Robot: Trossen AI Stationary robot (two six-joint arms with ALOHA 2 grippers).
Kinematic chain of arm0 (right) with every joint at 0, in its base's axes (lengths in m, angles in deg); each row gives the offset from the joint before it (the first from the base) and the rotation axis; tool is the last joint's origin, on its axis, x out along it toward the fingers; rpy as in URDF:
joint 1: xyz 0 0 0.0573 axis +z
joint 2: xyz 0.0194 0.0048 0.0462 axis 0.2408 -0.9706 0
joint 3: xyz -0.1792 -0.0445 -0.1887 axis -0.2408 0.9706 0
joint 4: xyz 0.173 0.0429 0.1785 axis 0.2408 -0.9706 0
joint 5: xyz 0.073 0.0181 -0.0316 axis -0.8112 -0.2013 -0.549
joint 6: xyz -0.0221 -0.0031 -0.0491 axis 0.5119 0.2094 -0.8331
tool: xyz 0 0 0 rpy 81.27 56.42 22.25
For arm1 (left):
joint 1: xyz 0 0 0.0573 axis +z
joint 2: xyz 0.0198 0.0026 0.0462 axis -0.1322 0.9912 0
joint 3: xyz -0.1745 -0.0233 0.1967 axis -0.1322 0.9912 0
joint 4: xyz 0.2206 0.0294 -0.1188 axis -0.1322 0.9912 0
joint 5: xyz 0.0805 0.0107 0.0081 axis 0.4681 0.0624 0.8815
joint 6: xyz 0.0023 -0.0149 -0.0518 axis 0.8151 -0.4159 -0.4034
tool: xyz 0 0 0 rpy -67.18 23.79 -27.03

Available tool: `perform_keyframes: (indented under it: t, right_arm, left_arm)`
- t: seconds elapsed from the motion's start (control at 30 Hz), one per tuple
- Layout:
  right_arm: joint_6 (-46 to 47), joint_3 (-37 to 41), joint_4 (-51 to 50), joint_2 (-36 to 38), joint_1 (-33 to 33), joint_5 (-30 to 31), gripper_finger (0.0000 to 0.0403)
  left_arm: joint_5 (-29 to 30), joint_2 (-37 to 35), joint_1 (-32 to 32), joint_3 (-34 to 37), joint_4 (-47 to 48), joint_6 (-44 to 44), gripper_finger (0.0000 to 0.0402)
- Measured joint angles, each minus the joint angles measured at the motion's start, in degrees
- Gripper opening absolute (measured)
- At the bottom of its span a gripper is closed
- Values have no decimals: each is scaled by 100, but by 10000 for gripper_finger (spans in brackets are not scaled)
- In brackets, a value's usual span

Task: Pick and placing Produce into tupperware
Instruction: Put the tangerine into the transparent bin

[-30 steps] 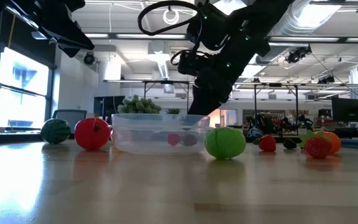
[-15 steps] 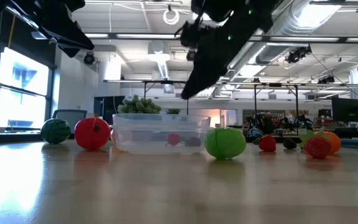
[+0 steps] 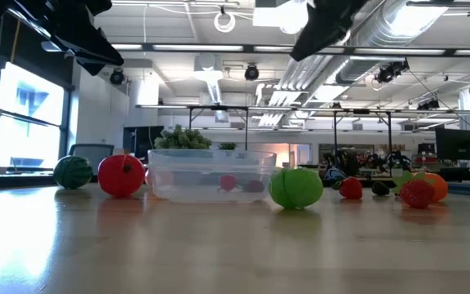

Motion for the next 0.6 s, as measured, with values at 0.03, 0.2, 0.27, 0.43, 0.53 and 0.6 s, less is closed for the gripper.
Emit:
perform_keyframes:
  t: [0.03, 0.2, 0.27, 0.43, 0.53, 0.6]
  right_arm:
    - [196, 0, -219, 57, 102, 160, 139]
    - [1293, 194, -978, 202, 771, 871, 139]
    - [1764, 493, -1039, 250, 1043, 1078, 139]
    - [3494, 1482, -1036, 434, 1704, 1335, 139]
    - [4803, 2031, -1024, 567, 2050, 1436, 140]
    - [5574, 2333, -1044, 648, 2224, 1432, 141]
  left_arm:
    - [-2, 0, 0, 0, 4, -1, 51]
    - [0, 0, 2, 0, 3, -2, 51]
    - [-1, 0, 0, 0, 1, -2, 51]
    - [0, 0, 0, 0, 3, -2, 51]
    - [0, 1, 1, 0, 3, -1, 51]
    - [-1, 0, 0, 0, 3, -1, 51]
